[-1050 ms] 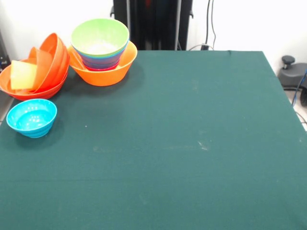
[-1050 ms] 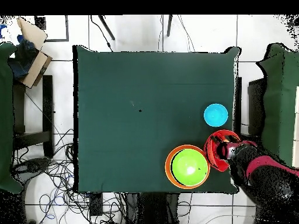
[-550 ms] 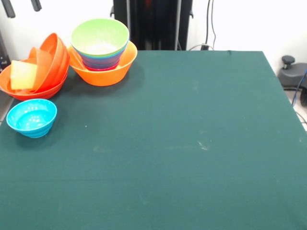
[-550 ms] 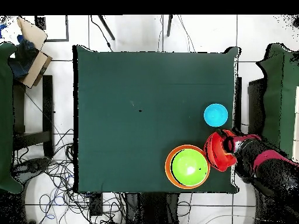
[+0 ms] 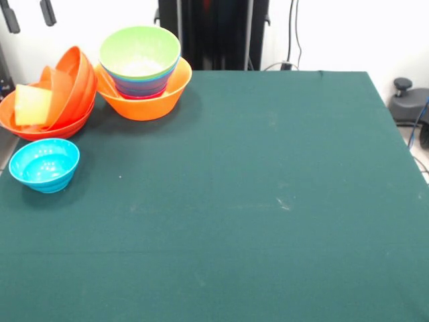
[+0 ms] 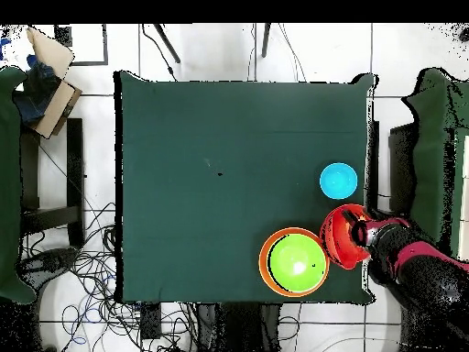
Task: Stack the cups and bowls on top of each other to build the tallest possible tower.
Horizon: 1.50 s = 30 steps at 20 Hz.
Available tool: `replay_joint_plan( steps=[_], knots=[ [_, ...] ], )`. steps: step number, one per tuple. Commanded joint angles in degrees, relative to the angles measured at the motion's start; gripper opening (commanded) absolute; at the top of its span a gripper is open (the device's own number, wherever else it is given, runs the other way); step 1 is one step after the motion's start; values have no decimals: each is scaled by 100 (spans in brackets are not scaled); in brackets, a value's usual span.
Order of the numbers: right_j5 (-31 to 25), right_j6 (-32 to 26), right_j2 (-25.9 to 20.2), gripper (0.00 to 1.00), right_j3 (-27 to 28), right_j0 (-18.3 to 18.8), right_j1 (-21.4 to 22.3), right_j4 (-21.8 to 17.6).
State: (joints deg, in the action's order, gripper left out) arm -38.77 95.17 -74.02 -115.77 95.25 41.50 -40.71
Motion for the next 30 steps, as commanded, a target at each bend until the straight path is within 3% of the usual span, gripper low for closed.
replay_joint_plan(
  steps=[1, 4, 9, 11, 12, 14, 16, 18, 22, 26, 30],
  knots=[
    [269, -129, 167, 100, -839, -347, 927, -421],
    [468, 198, 229, 100, -1066, -399, 1253, -366],
    [205, 78, -191, 100, -1281, -247, 2133, 374],
    [250, 150, -143, 100, -1377, -354, 2349, 416],
    [415, 390, 168, 100, -1417, -634, 2233, 128],
    [917, 1040, 990, 100, -1335, -1294, 1755, -803],
    [1317, 1432, 1548, 100, -1262, -1719, 1419, -1381],
    [1560, 1591, 1906, 100, -1228, -2005, 1270, -1648],
    [1792, 1463, 2352, 100, -978, -2308, 977, -1887],
    [1789, 991, 2498, 100, -746, -2222, 564, -1850],
    [2047, 841, 2745, 100, -541, -2224, 177, -2061]
  ],
)
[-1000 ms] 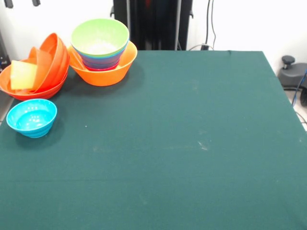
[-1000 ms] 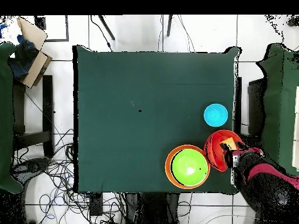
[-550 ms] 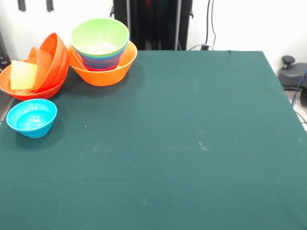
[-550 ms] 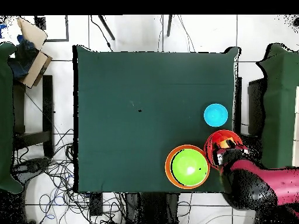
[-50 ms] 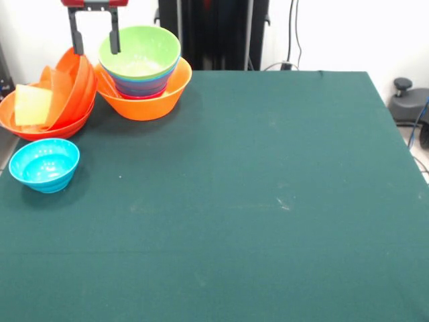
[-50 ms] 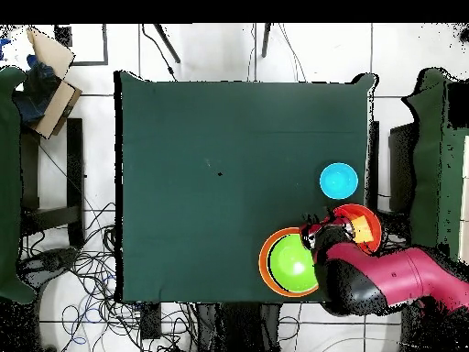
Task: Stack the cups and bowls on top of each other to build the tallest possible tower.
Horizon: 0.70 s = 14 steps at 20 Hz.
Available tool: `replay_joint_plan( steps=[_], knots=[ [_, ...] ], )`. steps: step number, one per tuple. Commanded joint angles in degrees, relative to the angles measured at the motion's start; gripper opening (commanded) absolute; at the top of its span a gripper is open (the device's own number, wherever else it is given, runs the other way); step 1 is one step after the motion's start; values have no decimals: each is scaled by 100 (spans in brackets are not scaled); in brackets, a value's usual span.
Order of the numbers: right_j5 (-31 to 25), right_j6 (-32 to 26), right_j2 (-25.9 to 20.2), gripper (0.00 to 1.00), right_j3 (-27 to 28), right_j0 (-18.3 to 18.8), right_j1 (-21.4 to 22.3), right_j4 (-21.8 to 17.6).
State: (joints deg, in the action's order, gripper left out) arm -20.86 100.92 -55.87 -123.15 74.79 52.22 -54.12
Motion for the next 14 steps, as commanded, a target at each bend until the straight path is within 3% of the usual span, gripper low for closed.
replay_joint_plan(
  steps=[1, 6, 14],
  knots=[
    [313, 243, 977, 100, 227, -173, -967, -755],
    [376, -66, 962, 100, 338, 17, -1277, -713],
    [409, -168, 952, 100, 380, 113, -1378, -721]
  ],
)
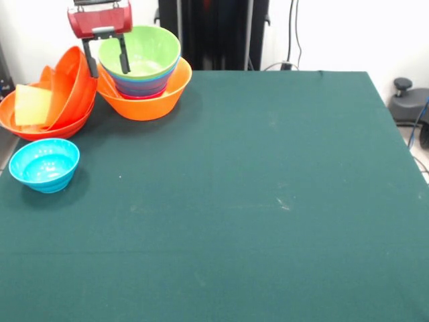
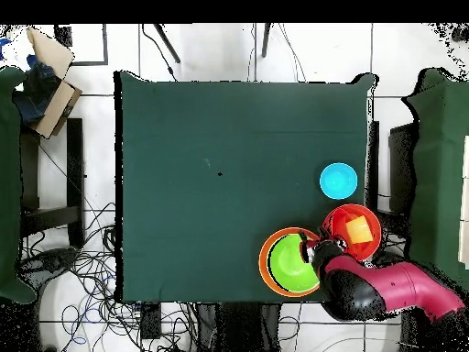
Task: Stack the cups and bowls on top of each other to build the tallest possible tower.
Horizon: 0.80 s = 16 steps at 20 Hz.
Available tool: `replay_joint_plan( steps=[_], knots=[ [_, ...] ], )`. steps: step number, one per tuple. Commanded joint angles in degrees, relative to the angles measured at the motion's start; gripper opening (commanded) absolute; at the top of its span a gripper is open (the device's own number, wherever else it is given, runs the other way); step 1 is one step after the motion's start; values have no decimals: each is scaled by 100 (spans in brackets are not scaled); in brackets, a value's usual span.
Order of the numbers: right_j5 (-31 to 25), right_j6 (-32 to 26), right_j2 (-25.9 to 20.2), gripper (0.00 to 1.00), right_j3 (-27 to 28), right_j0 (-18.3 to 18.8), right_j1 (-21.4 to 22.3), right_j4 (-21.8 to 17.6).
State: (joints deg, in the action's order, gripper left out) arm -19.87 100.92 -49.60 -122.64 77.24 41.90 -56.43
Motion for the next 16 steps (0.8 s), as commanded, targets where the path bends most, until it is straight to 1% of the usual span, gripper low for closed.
replay_joint_plan(
  steps=[1, 3, 5, 7, 8, 9, 16],
  knots=[
    [304, -177, 318, 100, 327, -122, -343, -484],
    [306, -159, 323, 100, 302, -132, -304, -480],
    [258, -178, 255, 100, 226, -111, -191, -390],
    [115, -255, 70, 100, 57, -27, 68, -133],
    [-10, -322, -58, 100, -38, 30, 218, 66],
    [-69, -363, -123, 100, -75, 65, 270, 161],
    [-152, -457, -260, 100, -196, 89, 455, 383]
  ],
)
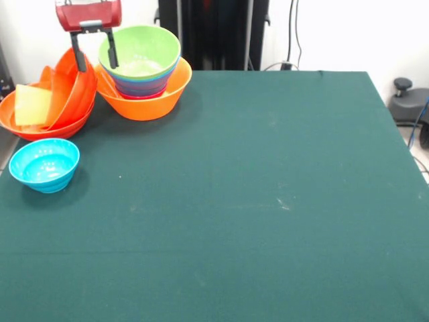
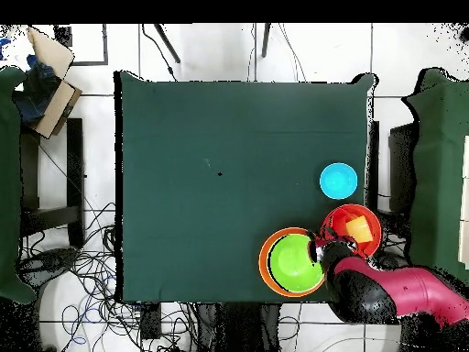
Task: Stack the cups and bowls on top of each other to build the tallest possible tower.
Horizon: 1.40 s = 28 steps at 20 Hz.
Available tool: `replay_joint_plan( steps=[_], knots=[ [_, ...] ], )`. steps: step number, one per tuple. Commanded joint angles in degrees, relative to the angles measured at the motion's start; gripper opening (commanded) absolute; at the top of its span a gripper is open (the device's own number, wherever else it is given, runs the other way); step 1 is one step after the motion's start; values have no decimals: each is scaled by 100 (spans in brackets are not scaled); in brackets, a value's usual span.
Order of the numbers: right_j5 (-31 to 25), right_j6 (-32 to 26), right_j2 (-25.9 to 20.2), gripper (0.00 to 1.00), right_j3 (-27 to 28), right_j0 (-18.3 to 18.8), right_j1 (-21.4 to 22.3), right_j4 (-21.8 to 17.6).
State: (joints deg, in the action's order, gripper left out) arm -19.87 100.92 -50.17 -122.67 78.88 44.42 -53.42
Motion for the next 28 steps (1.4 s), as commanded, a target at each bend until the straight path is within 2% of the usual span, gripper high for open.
replay_joint_plan(
  steps=[1, 5, 12, 17, 20, 28],
  knots=[
    [-191, -494, -272, 100, -233, -47, 273, 178],
    [-406, -603, -496, 100, -302, -18, 529, 560],
    [15, -612, -169, 100, -106, 58, -60, -41],
    [168, -625, -49, 100, 53, 66, -354, -312],
    [350, -638, 73, 100, 267, 37, -717, -629],
    [294, -676, 50, 100, 433, 81, -943, -909]
  ],
)
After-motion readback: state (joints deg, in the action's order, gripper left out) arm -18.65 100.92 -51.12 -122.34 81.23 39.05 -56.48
